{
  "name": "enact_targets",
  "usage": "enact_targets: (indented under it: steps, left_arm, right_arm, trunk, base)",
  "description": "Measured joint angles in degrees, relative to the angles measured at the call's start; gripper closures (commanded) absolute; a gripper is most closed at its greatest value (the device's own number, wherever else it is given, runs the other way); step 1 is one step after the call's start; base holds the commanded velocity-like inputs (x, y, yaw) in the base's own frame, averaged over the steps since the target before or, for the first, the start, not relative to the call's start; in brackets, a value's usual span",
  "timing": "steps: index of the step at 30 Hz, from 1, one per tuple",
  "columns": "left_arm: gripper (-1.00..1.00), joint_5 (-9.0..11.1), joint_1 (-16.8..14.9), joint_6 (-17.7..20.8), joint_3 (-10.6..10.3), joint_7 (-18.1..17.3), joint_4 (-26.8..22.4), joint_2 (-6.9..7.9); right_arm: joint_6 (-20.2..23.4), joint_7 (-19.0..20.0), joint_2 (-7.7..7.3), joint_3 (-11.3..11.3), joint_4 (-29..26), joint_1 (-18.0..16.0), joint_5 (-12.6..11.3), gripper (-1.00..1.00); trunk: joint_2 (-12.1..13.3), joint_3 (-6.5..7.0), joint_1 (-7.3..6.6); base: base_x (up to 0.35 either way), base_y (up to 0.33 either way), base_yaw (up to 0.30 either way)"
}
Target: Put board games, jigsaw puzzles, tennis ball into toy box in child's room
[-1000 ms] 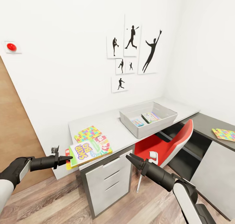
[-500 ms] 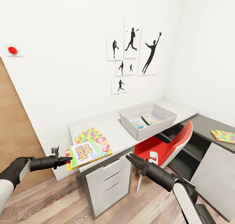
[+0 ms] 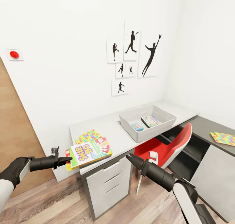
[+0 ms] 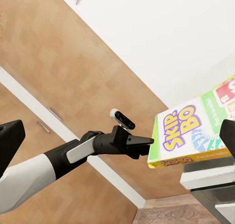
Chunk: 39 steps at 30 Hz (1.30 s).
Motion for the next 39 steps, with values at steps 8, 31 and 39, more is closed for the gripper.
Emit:
enact_targets:
  steps: [8, 31, 39]
  left_arm:
    - [1.00, -0.01, 0.00, -0.06, -0.02, 0.00, 0.00, 0.02]
    - [1.00, 0.16, 0.00, 0.25, 0.15, -0.57, 0.00, 0.17]
    - [1.00, 0.29, -0.53, 2.79, 0.30, -7.93, -0.52, 0.09]
  right_arm:
    - [-0.02, 0.00, 0.05, 0.00, 0.04, 0.00, 0.09, -1.00]
    - [-0.09, 0.12, -0.02, -0.03, 0.14, 0.30, 0.07, -1.00]
    - [0.79, -0.39, -0.07, -2.63, 0.02, 0.35, 0.21, -1.00]
  trunk:
    - [3.21, 1.44, -1.76]
    - [12.44, 5.57, -6.81]
    - [15.65, 7.01, -8.57]
  base:
    - [0.000, 0.000, 0.000]
    - [0.000, 0.000, 0.000]
    - [0.000, 0.000, 0.000]
